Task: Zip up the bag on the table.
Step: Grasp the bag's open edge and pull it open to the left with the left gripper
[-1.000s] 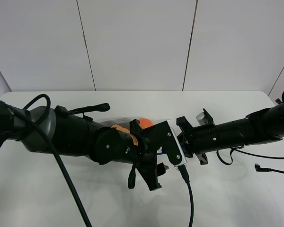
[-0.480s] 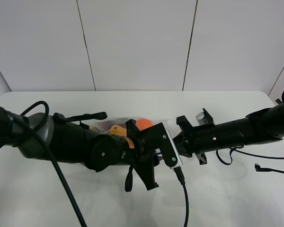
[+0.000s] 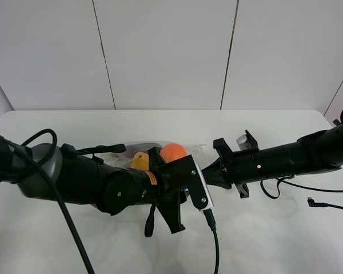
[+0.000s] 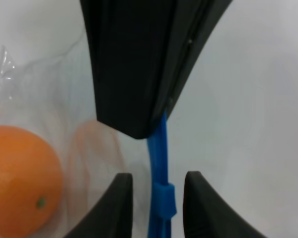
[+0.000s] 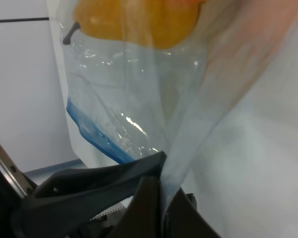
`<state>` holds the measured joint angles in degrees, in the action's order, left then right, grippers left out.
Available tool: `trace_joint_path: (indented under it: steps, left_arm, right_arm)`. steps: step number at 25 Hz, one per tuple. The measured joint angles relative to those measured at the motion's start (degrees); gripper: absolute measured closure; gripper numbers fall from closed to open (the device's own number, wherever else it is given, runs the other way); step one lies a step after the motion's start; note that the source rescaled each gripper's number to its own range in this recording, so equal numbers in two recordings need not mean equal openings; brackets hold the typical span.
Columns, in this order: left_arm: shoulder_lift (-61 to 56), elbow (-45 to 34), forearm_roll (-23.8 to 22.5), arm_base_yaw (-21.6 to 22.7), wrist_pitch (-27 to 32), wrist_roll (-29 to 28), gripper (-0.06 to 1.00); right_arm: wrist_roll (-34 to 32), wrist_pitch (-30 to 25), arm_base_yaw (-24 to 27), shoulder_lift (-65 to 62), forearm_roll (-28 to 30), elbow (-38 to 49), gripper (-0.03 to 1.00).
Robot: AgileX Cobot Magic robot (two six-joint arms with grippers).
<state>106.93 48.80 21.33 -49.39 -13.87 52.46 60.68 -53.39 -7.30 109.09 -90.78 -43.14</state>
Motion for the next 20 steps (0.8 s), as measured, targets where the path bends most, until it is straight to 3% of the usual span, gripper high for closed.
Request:
trace_joint_path:
  steps: [10, 15, 20]
  left_arm:
    - [0.0, -0.1, 0.0, 0.0, -1.8, -0.6, 0.7]
    - [0.0, -0.1, 0.0, 0.0, -2.4, -0.6, 0.91]
    - [0.0, -0.1, 0.0, 0.0, -2.4, -0.5, 0.94]
  right_arm:
    - [0.1, 0.0, 0.0, 0.0, -0.5, 0.0, 0.97]
    - [0.1, 0.0, 0.0, 0.0, -0.6, 0.0, 0.97]
    - [0.1, 0.0, 0.0, 0.0, -0.7, 0.0, 0.97]
